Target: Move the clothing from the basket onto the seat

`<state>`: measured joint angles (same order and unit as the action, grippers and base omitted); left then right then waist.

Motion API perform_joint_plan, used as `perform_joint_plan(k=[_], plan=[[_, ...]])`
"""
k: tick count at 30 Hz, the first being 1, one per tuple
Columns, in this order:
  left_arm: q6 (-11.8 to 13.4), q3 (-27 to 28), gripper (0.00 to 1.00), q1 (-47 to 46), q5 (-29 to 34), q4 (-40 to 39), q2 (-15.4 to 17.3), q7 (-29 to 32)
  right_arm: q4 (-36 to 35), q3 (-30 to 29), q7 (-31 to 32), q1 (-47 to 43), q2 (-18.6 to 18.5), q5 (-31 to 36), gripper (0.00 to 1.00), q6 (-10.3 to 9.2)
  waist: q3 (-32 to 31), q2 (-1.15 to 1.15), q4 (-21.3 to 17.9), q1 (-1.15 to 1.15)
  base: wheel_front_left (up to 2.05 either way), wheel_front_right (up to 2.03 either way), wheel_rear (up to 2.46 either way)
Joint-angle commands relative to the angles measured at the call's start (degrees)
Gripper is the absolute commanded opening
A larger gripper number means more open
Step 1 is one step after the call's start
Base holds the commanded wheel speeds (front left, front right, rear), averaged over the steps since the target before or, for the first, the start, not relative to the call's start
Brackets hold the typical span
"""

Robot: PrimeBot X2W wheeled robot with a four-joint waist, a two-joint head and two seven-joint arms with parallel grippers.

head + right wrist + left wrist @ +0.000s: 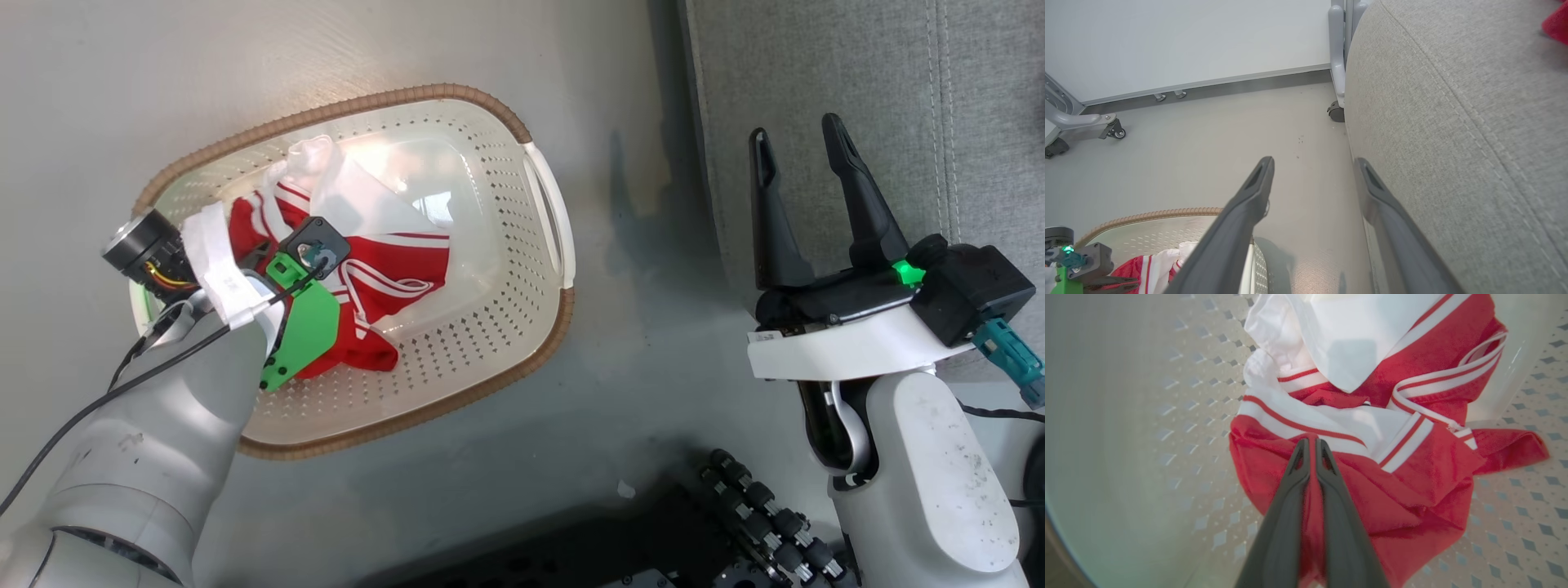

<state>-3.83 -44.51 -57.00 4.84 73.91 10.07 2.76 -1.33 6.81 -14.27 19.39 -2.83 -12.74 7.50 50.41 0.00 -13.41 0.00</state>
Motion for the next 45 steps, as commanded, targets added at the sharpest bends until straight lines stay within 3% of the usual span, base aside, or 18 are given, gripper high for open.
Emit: perform_joint_plan(k=[1, 9, 12, 23, 34, 45], plan=[[-0.34, 0.47, 0.0, 0.43, -0.71, -0.06, 0.05, -1.54, 0.14, -0.25, -0.38, 0.66, -0.14, 0.22, 1.0, -0.02, -1.06, 0.0, 0.53, 0.0, 0.0, 0.0, 0.0], [-2.12, 2.88, 0.0, 0.87, -5.42, -0.15, -1.57, -11.43, 0.18, -1.51, -0.25, -0.83, -0.15, 0.83, 1.0, -0.02, -5.13, 0.0, 2.13, 0.0, 0.0, 0.0, 0.0], [-2.23, 4.19, 0.0, 1.28, -7.48, -0.4, -3.69, -13.86, 0.1, -2.06, 0.08, -1.78, -0.16, 1.11, 1.0, -0.02, -7.06, 0.0, 2.8, 0.0, 0.0, 0.0, 0.0], [-0.63, 6.1, 0.0, 4.21, -13.62, -8.17, -6.96, -17.42, -2.32, -5.05, 2.65, -5.32, -0.15, 2.48, 1.0, -0.02, -13.76, 0.0, 5.5, 0.0, 0.0, 0.0, 0.0], [2.65, 5.46, 0.0, 12.56, -19.18, -30.63, -6.95, -16.51, -4.16, -6.47, 4.98, -8.29, -0.15, 3.45, 1.0, -0.02, -21.1, 0.0, 6.88, 0.0, 0.0, 0.0, 0.0], [6.22, 8.83, 0.0, 21.89, -23.56, -59.68, -2.43, -13.54, -4.92, -6.08, 7.55, -11.42, -0.15, 4.67, 1.0, -0.02, -28.52, 0.0, 8.06, 0.0, 0.0, 0.0, 0.0]])
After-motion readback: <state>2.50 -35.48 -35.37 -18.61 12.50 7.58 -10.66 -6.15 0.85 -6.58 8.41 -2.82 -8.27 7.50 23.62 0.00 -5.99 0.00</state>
